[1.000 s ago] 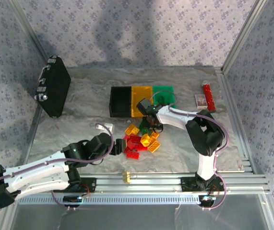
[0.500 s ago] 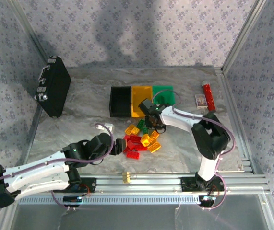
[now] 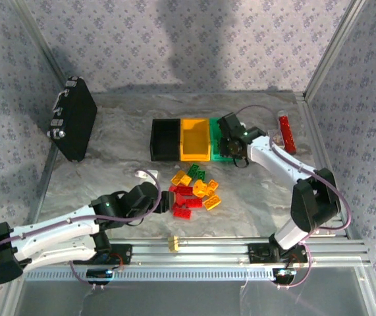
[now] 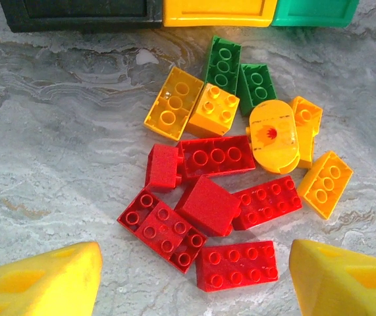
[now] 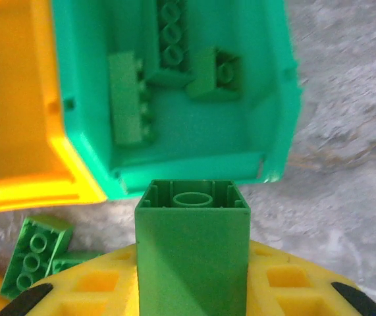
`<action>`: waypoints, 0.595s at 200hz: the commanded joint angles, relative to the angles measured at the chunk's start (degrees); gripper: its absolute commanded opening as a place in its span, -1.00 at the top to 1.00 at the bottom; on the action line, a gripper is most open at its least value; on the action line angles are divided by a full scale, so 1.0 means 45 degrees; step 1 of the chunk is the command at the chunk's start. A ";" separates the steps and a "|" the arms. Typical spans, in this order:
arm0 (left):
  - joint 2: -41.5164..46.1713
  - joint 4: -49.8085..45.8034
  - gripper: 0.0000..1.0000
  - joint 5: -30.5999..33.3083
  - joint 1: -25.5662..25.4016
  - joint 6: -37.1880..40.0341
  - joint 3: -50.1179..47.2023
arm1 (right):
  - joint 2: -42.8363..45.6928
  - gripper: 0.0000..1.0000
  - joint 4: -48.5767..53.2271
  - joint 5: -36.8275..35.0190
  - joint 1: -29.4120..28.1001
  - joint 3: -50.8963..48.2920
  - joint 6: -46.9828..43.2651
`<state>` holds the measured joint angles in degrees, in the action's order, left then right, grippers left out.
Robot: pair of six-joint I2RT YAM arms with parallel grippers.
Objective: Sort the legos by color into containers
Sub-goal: Place the lego in the container.
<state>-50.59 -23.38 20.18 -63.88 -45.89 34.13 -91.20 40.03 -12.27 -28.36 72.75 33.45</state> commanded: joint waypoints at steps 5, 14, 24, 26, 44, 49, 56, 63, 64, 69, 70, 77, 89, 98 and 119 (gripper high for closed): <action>-0.0206 0.0097 -0.51 -0.0137 -0.0082 0.0256 0.0572 | -0.0923 0.33 0.0369 0.0428 0.0533 0.1259 -0.0819; -0.0314 0.0097 -0.51 -0.0188 -0.0083 0.0292 0.0663 | -0.1348 0.33 0.0466 0.0515 0.0745 0.1698 -0.0929; -0.0472 0.0097 -0.51 -0.0230 -0.0097 0.0317 0.0781 | -0.1833 0.33 0.0561 0.0631 0.0930 0.2153 -0.1033; -0.0510 0.0097 -0.51 -0.0243 -0.0076 0.0330 0.0801 | -0.1933 0.32 0.0587 0.0660 0.0970 0.2256 -0.1053; -0.0708 0.0068 -0.50 -0.0273 -0.0102 0.0425 0.1044 | -0.2545 -0.09 0.0898 0.0630 0.1090 0.3017 -0.1222; -0.0769 0.0077 -0.50 -0.0267 -0.0097 0.0454 0.1079 | -0.2611 -0.16 0.0940 0.0545 0.1087 0.3117 -0.1233; -0.0834 0.0096 -0.50 -0.0269 -0.0100 0.0502 0.1159 | -0.2581 -0.21 0.0913 0.0481 0.1069 0.3149 -0.1228; -0.0901 0.0121 -0.50 -0.0277 -0.0102 0.0545 0.1228 | -0.2458 -0.23 0.0807 0.0425 0.1051 0.3052 -0.1223; -0.0914 0.0119 -0.50 -0.0282 -0.0102 0.0547 0.1236 | -0.2434 -0.23 0.0790 0.0424 0.1049 0.3032 -0.1223; -0.0969 0.0148 -0.51 -0.0276 -0.0102 0.0601 0.1292 | -0.2308 -0.23 0.0696 0.0423 0.1031 0.2920 -0.1218; -0.0977 0.0142 -0.51 -0.0281 -0.0102 0.0604 0.1307 | -0.2281 -0.23 0.0675 0.0423 0.1030 0.2888 -0.1211; -0.1075 0.0155 -0.51 -0.0290 -0.0102 0.0652 0.1387 | -0.2046 -0.23 0.0562 0.0423 0.1010 0.2670 -0.1169; -0.1300 0.0226 -0.51 -0.0299 -0.0102 0.0804 0.1519 | -0.1559 -0.23 0.0363 0.0401 0.0936 0.2168 -0.1082; -0.1521 0.0258 -0.51 -0.0319 -0.0102 0.0941 0.1693 | -0.1132 -0.22 0.0180 0.0386 0.0864 0.1686 -0.1018; -0.2252 0.0273 -0.52 -0.0340 -0.0102 0.1434 0.2228 | 0.0053 -0.20 -0.0225 0.0480 0.0709 0.0488 -0.0798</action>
<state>-57.82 -23.05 18.90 -63.88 -42.78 40.25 -97.47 39.86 -10.20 -24.36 79.61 28.95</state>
